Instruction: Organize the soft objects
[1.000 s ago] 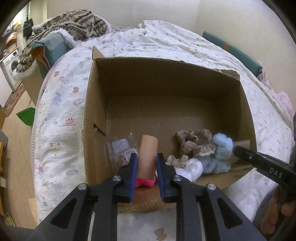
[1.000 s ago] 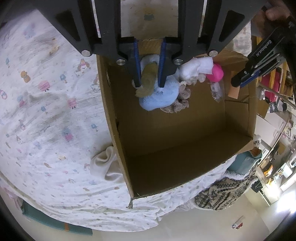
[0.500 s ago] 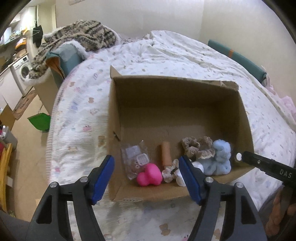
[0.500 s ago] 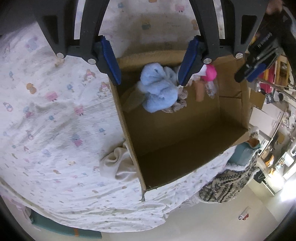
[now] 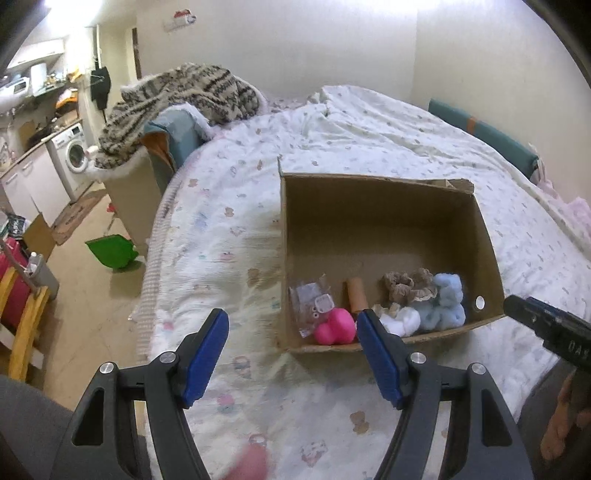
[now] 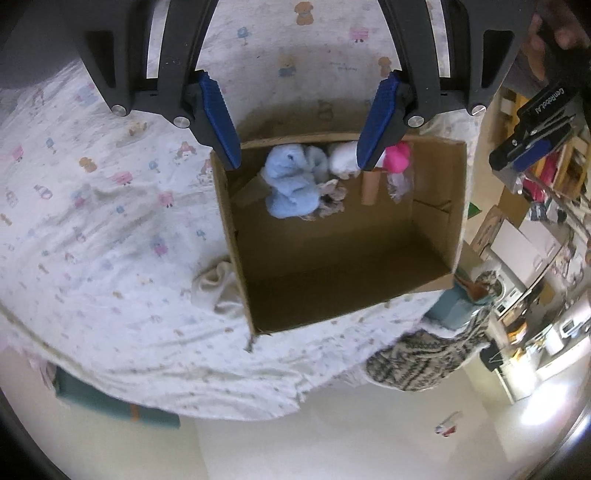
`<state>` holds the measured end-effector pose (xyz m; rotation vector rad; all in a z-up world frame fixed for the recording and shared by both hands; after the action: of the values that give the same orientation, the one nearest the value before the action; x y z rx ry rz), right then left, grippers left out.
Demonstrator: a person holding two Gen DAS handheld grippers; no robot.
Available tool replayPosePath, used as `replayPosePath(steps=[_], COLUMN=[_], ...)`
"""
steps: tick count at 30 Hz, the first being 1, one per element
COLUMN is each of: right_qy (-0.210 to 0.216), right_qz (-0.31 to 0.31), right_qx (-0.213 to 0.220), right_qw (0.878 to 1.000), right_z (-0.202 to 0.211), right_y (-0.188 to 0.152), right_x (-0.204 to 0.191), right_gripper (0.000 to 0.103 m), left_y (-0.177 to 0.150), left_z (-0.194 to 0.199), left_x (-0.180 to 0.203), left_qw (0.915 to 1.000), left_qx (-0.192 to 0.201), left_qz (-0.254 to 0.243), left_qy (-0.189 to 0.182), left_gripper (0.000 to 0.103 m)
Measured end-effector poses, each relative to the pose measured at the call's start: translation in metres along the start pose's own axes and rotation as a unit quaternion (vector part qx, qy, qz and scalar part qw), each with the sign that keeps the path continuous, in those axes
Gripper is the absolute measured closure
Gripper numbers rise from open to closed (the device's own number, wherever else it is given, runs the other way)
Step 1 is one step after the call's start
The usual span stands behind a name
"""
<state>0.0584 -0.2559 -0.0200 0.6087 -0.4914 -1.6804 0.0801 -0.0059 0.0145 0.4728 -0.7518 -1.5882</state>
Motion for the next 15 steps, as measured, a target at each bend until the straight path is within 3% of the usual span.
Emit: replayPosePath(steps=[2,6,8,12,15], right_qy=[-0.001,0.002,-0.006,-0.021,-0.026], right_qz=[0.005,0.011,0.012,0.012,0.013], right_qx=[0.007,0.026,0.037,0.041,0.039], right_qw=[1.0,1.0,0.999,0.999,0.999], right_z=[0.006,0.017,0.022,0.024,0.022], right_y=[-0.006,-0.015,-0.017,-0.022,-0.024], right_x=[-0.006,-0.014,-0.017,-0.019,-0.022], right_gripper=[0.034,0.034,0.034,0.034,0.028], left_y=[-0.003,-0.011,-0.013,-0.015,-0.017], left_z=[0.007,0.016,0.02,0.025,0.021], left_x=[-0.002,-0.004,-0.007,-0.01,-0.007], left_qw=[0.9999,0.9994,0.999,0.9991,0.9995], left_qx=[0.009,0.015,0.019,0.023,0.013], left_qz=[0.008,0.018,0.022,0.029,0.026], left_qy=[-0.001,0.023,0.035,0.021,0.015], left_gripper=[0.033,0.015,0.011,0.0,0.0])
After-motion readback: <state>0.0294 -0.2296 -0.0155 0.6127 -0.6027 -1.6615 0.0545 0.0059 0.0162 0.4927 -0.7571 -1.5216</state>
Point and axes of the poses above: each gripper's, at about its wrist camera, not at the fingertips, and z roughly against the way its jaws point, x to its right, y to its top, the point moved 3 cm from there along -z, roughly the way its jaws point, and after that the axes turned 11 degrees about -y, right-handed, at the moved point
